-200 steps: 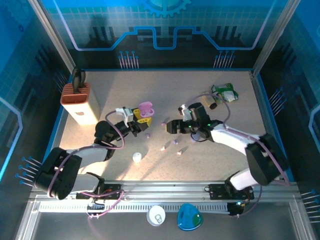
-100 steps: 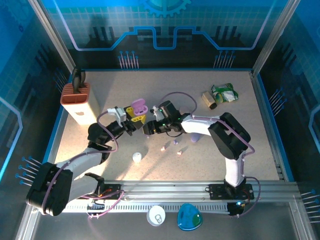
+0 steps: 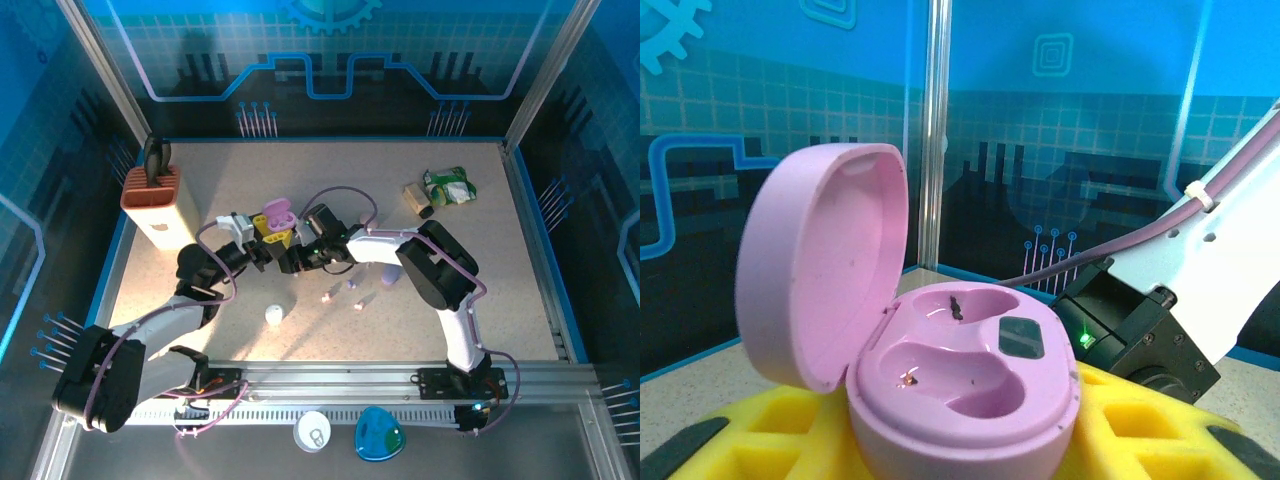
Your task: Insert wireless bluetooth earbuds into charging case
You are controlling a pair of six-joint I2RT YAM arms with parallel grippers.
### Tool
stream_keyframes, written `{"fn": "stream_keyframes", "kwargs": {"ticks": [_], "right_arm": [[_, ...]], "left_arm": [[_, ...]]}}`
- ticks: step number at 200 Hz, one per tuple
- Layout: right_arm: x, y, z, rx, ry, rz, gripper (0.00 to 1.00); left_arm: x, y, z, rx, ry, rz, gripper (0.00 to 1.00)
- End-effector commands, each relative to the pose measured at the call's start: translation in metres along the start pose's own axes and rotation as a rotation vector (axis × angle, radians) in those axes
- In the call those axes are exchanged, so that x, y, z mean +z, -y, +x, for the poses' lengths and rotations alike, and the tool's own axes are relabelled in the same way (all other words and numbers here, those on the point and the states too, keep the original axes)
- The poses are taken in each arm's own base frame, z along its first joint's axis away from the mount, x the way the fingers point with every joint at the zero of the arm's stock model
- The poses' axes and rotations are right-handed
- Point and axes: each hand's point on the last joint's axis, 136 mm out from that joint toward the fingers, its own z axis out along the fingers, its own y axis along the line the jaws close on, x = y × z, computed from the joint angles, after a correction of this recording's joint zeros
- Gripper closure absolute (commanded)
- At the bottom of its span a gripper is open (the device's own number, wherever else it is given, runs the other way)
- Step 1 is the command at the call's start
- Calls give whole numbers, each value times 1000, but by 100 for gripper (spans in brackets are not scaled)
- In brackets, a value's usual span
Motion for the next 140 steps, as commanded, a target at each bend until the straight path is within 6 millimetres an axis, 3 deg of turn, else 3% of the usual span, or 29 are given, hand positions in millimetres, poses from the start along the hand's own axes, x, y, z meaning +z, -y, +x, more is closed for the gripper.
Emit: {"fn": "stream_keyframes", "kwargs": {"ticks": [1,60,140], "right_arm": [[7,-2,14,-1,-58,-13,46],[2,-8,17,12,-60,-42,58],[1,2,29,16,-91,1,60]], "left_arm": [[-1,-2,-9,31,20,-8,59],[1,-3,-10,26,21,-4,59],[3,-4,-11,22,24,1,59]]}}
